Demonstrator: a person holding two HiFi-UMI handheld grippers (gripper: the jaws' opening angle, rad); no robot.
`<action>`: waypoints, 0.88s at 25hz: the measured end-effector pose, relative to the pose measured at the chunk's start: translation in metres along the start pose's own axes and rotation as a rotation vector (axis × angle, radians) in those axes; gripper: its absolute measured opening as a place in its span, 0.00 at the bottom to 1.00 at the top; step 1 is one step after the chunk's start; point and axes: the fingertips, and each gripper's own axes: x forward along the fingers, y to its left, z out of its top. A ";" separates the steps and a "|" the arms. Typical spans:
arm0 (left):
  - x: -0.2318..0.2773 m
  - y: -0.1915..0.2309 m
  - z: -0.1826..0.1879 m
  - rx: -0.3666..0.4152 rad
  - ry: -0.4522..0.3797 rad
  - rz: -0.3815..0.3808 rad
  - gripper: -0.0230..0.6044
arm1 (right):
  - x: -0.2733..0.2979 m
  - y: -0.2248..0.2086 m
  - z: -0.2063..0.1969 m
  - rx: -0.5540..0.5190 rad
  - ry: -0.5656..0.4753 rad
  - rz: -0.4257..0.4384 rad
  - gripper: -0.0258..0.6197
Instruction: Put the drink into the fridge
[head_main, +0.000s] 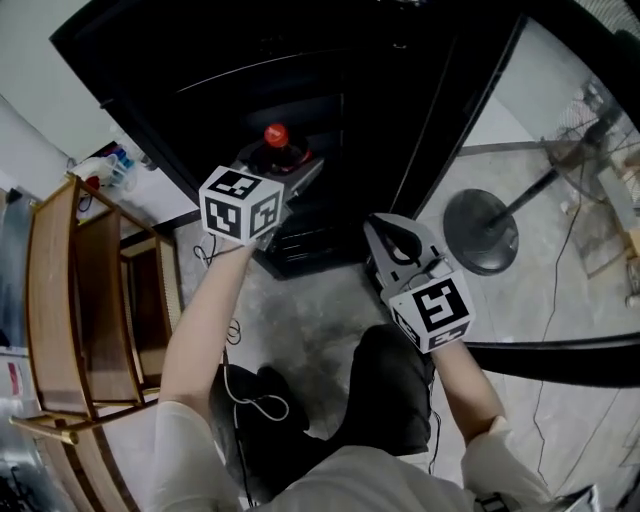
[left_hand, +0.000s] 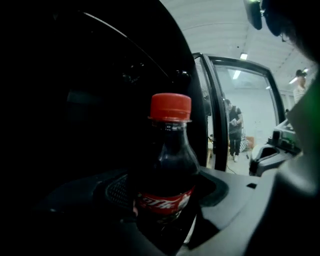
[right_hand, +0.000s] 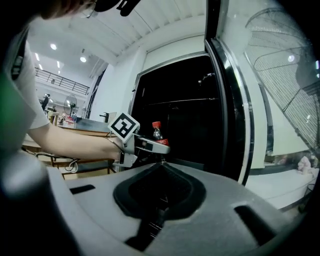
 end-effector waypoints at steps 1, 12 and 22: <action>0.005 0.005 0.000 -0.007 0.012 0.009 0.52 | 0.000 0.001 -0.001 0.001 0.005 -0.005 0.03; 0.057 0.039 -0.012 -0.028 0.153 0.052 0.52 | -0.008 0.006 0.007 0.013 -0.004 -0.013 0.03; 0.081 0.044 -0.026 -0.091 0.174 0.008 0.53 | -0.022 -0.001 -0.003 0.023 0.013 -0.066 0.03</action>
